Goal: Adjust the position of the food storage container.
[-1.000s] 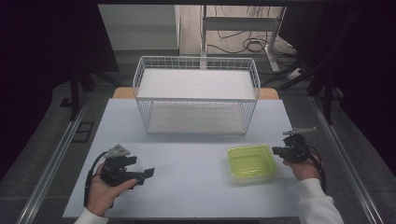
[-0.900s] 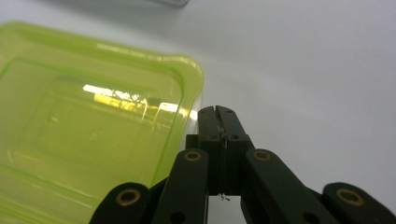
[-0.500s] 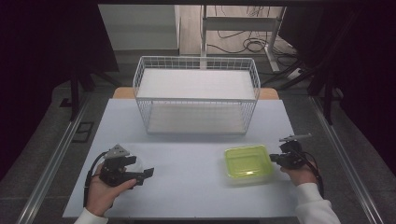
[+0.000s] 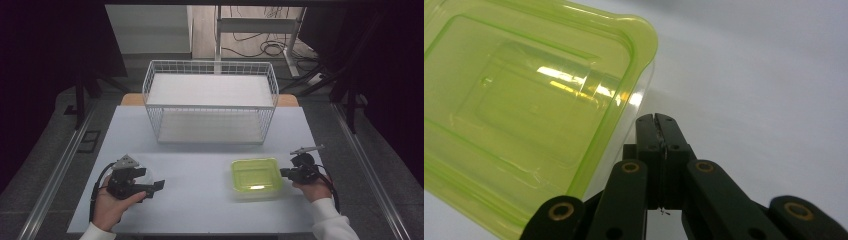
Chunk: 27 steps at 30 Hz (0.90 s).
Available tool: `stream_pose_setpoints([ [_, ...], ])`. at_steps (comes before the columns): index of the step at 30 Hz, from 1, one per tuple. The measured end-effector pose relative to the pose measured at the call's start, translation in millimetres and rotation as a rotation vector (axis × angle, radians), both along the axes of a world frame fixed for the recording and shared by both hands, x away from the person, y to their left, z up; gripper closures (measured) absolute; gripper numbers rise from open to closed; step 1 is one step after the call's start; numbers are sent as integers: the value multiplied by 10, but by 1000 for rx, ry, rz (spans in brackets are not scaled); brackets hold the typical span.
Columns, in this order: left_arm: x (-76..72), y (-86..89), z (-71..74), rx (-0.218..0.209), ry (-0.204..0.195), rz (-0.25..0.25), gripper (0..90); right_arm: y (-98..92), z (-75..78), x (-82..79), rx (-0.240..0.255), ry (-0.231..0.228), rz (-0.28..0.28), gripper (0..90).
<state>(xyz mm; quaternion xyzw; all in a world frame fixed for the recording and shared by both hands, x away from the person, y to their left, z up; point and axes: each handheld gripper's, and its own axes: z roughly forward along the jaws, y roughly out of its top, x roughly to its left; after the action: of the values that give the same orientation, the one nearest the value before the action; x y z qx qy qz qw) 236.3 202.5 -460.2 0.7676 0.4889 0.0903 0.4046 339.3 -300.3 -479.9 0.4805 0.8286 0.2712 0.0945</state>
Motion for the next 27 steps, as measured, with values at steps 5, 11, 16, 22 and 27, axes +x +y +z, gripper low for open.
stream_pose_setpoints([
  [5,4,-15,-1,-1,4,1,152,180,-5,-32,3,14,46,891],
  [11,18,-68,-29,7,17,-16,151,347,-7,-55,36,27,90,891],
  [16,12,-71,-12,4,15,-13,151,454,-16,-69,51,36,113,891],
  [22,16,-95,-22,10,23,-29,151,627,-34,-92,67,52,165,891],
  [27,28,-112,-42,13,37,-30,151,777,-52,-91,82,64,193,891],
])
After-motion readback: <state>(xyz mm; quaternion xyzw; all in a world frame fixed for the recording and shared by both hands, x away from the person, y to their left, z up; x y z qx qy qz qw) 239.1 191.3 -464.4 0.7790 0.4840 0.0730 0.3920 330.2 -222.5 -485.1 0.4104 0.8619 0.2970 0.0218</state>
